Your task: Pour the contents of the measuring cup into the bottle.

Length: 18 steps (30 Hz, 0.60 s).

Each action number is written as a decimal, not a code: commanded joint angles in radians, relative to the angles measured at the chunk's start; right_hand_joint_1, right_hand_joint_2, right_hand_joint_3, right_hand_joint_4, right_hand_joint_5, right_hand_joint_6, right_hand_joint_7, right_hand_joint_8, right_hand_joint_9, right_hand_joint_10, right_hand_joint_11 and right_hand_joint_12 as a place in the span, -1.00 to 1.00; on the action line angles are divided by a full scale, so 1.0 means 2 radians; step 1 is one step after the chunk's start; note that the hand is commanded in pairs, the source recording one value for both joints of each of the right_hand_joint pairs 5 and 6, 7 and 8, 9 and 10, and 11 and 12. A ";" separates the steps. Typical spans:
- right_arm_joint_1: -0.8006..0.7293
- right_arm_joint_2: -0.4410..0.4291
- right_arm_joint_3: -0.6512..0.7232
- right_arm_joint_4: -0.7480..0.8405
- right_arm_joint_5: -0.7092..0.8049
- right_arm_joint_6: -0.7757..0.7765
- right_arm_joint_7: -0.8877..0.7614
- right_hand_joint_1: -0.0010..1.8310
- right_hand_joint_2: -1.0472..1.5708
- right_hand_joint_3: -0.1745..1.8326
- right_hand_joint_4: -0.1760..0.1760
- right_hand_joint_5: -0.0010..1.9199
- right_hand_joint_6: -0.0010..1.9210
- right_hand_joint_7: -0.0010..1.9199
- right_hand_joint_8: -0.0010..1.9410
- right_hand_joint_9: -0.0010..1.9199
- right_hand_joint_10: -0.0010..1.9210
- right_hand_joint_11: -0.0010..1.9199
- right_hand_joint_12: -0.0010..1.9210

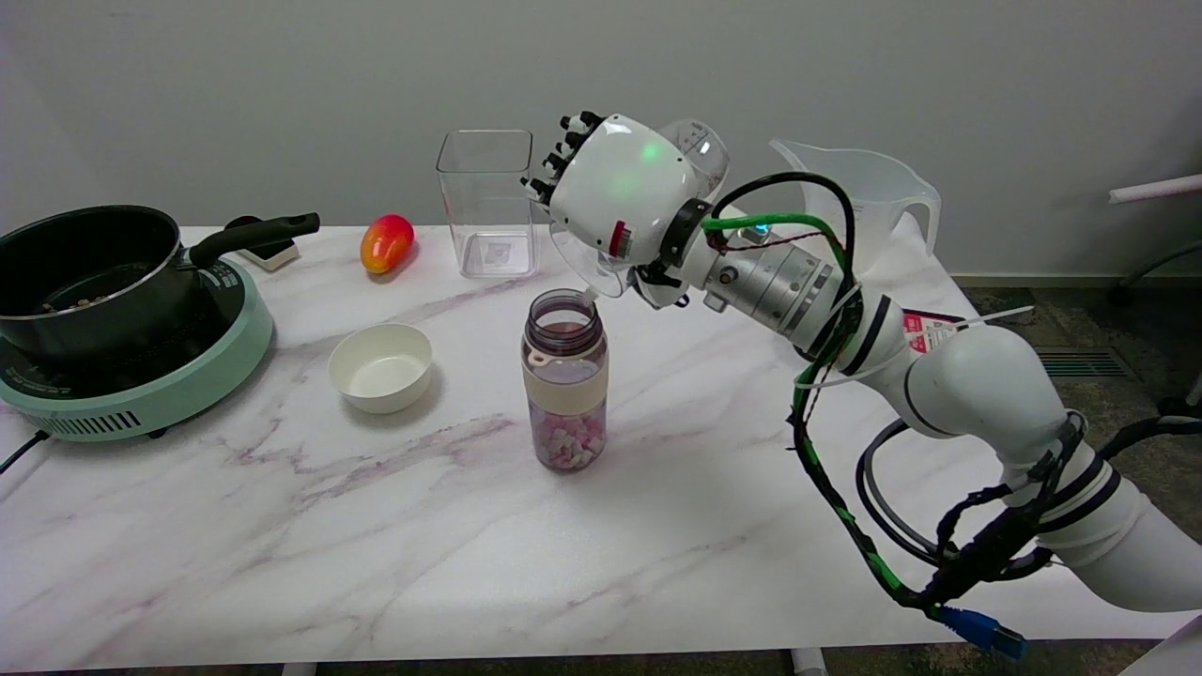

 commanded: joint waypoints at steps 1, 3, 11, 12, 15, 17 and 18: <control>0.000 0.000 -0.001 0.005 -0.018 -0.003 -0.001 0.64 -0.22 0.41 0.00 -0.08 -0.08 0.24 0.23 0.19 0.19 -0.12 -0.12; 0.000 -0.001 -0.001 0.005 -0.018 -0.003 -0.001 0.64 -0.22 0.41 0.00 -0.08 -0.08 0.25 0.23 0.19 0.19 -0.12 -0.12; 0.004 -0.001 -0.001 0.008 -0.023 -0.003 -0.001 0.64 -0.21 0.39 0.00 -0.08 -0.08 0.25 0.23 0.19 0.19 -0.10 -0.11; 0.004 -0.001 -0.001 0.008 -0.023 -0.003 -0.001 0.64 -0.21 0.39 0.00 -0.08 -0.08 0.25 0.23 0.19 0.19 -0.09 -0.09; 0.002 -0.001 -0.001 0.010 -0.011 0.007 0.003 0.64 -0.20 0.38 0.00 -0.07 -0.07 0.25 0.24 0.19 0.19 -0.08 -0.08; -0.002 -0.003 0.003 0.011 0.017 0.019 0.003 0.64 -0.19 0.38 0.00 -0.07 -0.07 0.25 0.24 0.19 0.19 -0.08 -0.08; -0.003 -0.003 0.006 0.012 0.029 0.025 0.001 0.64 -0.19 0.38 0.00 -0.07 -0.07 0.25 0.24 0.20 0.19 -0.08 -0.08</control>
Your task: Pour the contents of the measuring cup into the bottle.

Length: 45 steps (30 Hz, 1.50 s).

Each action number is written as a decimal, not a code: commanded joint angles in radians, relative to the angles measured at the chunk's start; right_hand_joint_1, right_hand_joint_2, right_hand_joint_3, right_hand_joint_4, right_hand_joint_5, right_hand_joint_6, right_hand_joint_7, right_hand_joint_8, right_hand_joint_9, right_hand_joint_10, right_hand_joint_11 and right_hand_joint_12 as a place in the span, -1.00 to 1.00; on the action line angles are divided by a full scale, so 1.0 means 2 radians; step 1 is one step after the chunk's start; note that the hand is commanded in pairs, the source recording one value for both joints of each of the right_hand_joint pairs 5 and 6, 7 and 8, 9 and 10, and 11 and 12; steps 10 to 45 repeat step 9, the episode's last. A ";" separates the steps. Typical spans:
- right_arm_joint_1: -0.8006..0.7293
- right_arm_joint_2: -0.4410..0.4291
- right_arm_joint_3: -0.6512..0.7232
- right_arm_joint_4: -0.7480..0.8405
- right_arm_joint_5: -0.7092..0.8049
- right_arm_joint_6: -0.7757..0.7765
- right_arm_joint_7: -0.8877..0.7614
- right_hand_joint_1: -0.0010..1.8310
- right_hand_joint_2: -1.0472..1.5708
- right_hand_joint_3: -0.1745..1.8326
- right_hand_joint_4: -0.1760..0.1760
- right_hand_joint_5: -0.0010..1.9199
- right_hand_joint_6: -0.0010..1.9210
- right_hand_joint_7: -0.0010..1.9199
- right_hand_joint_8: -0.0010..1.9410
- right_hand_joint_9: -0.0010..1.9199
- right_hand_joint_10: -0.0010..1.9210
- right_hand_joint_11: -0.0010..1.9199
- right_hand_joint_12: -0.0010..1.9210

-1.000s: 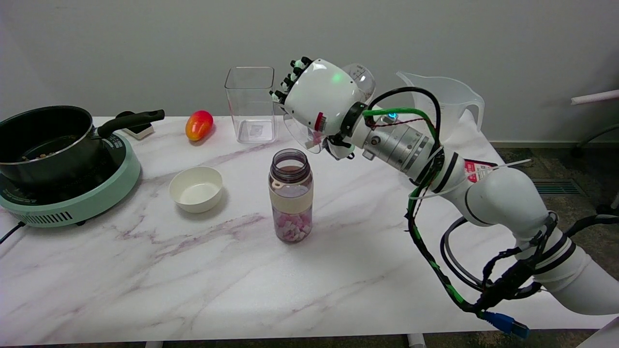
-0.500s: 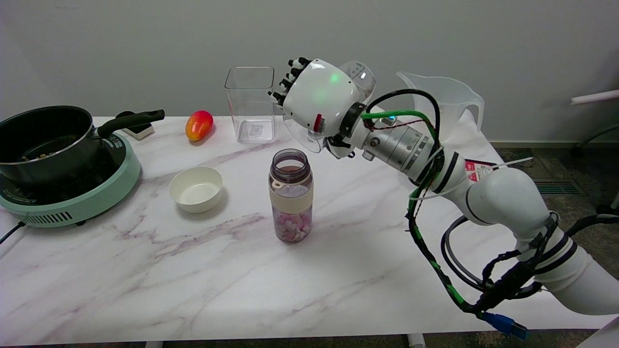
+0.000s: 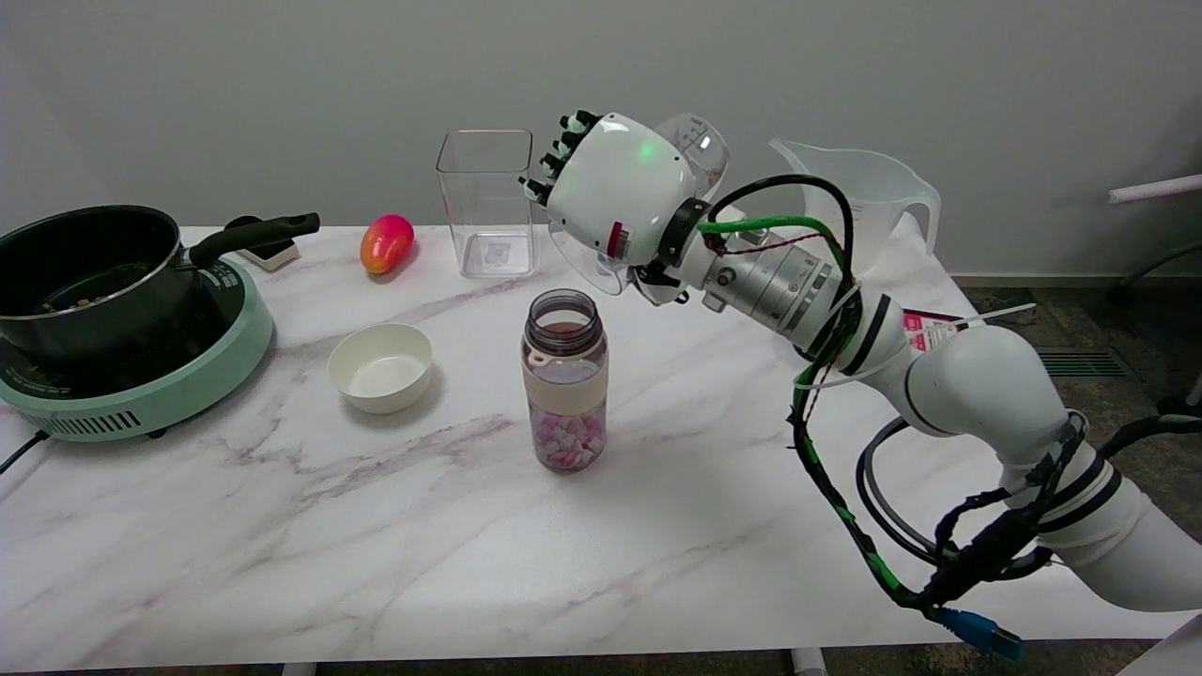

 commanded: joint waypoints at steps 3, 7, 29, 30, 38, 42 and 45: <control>-0.008 -0.005 0.020 0.009 0.076 0.042 0.002 0.64 -0.19 0.39 0.00 -0.07 -0.07 0.25 0.24 0.20 0.20 -0.08 -0.08; -0.016 -0.005 0.052 0.009 0.101 0.045 0.000 0.64 -0.19 0.38 0.00 -0.07 -0.07 0.26 0.24 0.19 0.19 -0.08 -0.08; -0.018 -0.005 0.061 0.008 0.100 0.043 0.000 0.64 -0.18 0.38 0.00 -0.07 -0.07 0.26 0.24 0.19 0.19 -0.08 -0.08; -0.018 -0.005 0.061 0.008 0.100 0.043 0.000 0.64 -0.18 0.38 0.00 -0.07 -0.07 0.26 0.24 0.19 0.19 -0.08 -0.08; -0.018 -0.005 0.061 0.008 0.100 0.043 0.000 0.64 -0.18 0.38 0.00 -0.07 -0.07 0.26 0.24 0.19 0.19 -0.08 -0.08; -0.018 -0.005 0.061 0.008 0.100 0.043 0.000 0.64 -0.18 0.38 0.00 -0.07 -0.07 0.26 0.24 0.19 0.19 -0.08 -0.08; -0.018 -0.005 0.061 0.008 0.100 0.043 0.000 0.64 -0.18 0.38 0.00 -0.07 -0.07 0.26 0.24 0.19 0.19 -0.08 -0.08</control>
